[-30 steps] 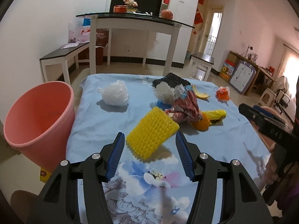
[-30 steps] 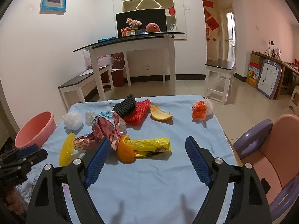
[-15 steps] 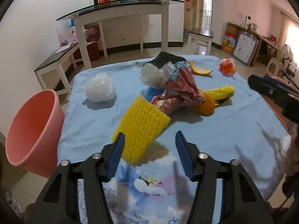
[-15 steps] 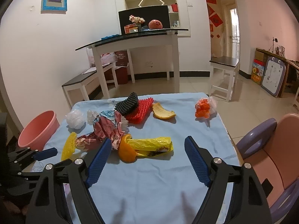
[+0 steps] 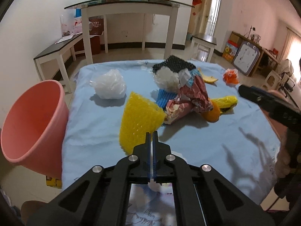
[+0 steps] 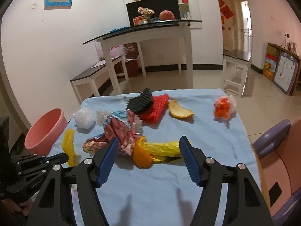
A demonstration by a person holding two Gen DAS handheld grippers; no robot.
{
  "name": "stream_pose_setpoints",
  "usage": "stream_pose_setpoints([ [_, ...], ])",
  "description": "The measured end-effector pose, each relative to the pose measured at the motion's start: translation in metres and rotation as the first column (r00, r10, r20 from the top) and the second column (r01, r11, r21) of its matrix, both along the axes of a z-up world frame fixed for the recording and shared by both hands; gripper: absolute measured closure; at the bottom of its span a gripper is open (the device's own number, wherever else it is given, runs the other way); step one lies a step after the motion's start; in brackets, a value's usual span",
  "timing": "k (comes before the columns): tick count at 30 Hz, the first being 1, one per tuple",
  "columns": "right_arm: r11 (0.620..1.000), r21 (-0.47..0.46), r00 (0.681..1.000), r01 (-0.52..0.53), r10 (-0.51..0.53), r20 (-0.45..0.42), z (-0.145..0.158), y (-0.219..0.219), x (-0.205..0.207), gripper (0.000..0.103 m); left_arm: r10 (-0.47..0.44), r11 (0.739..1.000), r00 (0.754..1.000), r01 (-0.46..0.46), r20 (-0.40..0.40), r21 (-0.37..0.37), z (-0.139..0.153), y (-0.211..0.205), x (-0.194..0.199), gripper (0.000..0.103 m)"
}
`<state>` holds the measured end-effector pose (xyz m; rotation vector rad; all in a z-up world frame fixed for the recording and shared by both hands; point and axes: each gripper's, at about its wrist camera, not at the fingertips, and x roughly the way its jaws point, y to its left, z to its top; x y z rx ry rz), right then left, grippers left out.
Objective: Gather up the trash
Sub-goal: 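Grasp the yellow foam mesh with the left tool while the right tool grasps the crumpled pink wrapper, then carry both items over the pink bucket and open both tools to drop them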
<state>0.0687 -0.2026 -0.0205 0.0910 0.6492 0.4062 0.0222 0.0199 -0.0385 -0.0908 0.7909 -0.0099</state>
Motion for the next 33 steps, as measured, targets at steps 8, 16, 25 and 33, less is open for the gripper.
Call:
stream_pose_setpoints([
  [8,0.998,0.029,0.996,-0.059,0.061,-0.062,0.001,0.031,0.023,0.041,0.031,0.994,0.997,-0.024,0.064,-0.108,0.018,0.028,-0.018,0.102],
  [16,0.997,-0.020,0.990,-0.073,0.070,-0.119,-0.012,0.064,0.051,0.050,0.078,0.986,0.990,-0.059,0.118,-0.154,0.034,0.054,-0.027,0.102],
  [25,0.997,0.009,0.986,-0.075,0.075,-0.147,-0.011,0.068,0.052,0.077,0.134,0.975,0.977,-0.100,0.164,-0.198,0.045,0.083,-0.037,0.102],
  [33,0.976,0.088,0.979,-0.201,0.202,0.006,0.046,0.104,0.031,0.077,0.245,0.959,0.936,-0.196,0.254,-0.204,0.067,0.127,-0.055,0.102],
])
